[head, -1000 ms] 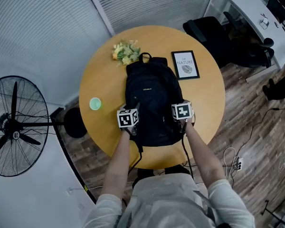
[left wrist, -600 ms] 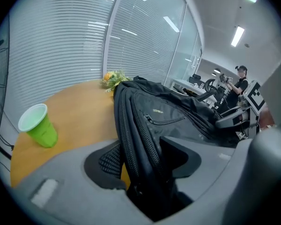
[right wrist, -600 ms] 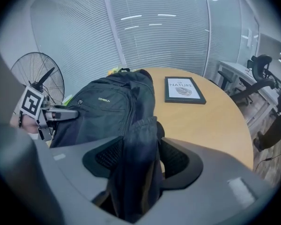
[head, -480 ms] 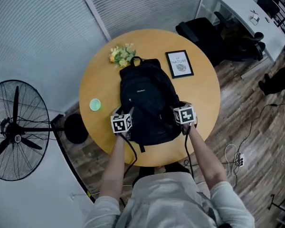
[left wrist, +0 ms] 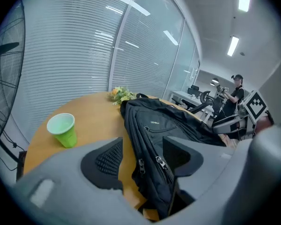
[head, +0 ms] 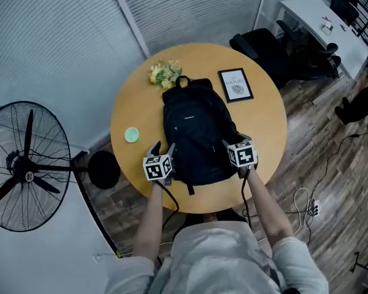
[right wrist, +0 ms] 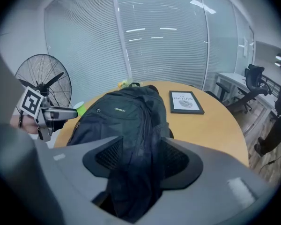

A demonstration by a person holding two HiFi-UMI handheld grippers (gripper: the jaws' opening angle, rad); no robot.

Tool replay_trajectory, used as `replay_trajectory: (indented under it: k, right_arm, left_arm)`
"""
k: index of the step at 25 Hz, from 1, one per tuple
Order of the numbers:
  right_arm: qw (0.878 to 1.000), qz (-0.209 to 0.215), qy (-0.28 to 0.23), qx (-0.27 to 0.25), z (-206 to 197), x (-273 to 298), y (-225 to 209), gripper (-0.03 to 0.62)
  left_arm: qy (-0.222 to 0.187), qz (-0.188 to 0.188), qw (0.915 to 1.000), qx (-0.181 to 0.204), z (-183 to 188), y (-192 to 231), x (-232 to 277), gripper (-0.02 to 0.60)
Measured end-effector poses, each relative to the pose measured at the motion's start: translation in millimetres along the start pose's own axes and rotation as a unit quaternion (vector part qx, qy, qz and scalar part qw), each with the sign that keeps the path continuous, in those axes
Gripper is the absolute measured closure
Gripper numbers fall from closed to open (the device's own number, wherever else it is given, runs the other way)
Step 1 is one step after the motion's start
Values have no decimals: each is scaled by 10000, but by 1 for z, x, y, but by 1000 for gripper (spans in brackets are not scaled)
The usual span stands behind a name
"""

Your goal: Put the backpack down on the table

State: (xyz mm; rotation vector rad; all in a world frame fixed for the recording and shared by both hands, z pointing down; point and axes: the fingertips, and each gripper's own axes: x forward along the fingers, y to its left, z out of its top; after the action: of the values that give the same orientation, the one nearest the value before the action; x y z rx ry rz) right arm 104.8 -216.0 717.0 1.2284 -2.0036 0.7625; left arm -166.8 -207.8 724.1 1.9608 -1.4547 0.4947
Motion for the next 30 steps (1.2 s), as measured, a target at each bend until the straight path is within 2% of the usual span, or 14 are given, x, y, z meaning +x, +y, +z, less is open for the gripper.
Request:
replay_trajectory:
  k: [10, 15, 19, 24, 30]
  right_arm:
    - [9959, 480, -764, -100, 32, -41, 68, 350]
    - [9915, 761, -1056, -17, 29, -56, 96, 349]
    - [9897, 751, -1200, 192, 28, -65, 101, 355]
    - [9874, 739, -1328, 444, 23, -75, 105, 384]
    - [9872, 669, -1362, 498, 15, -84, 106, 420]
  left_arm:
    - [-399, -395, 9984, 14, 12, -40, -44, 307]
    - [-475, -444, 9978, 85, 10, -58, -65, 307]
    - [-540, -433, 9975, 147, 7, -67, -77, 307]
    - [-581, -456, 9973, -30, 6, -77, -86, 308]
    - [-683, -537, 9961, 159, 11, -93, -93, 373]
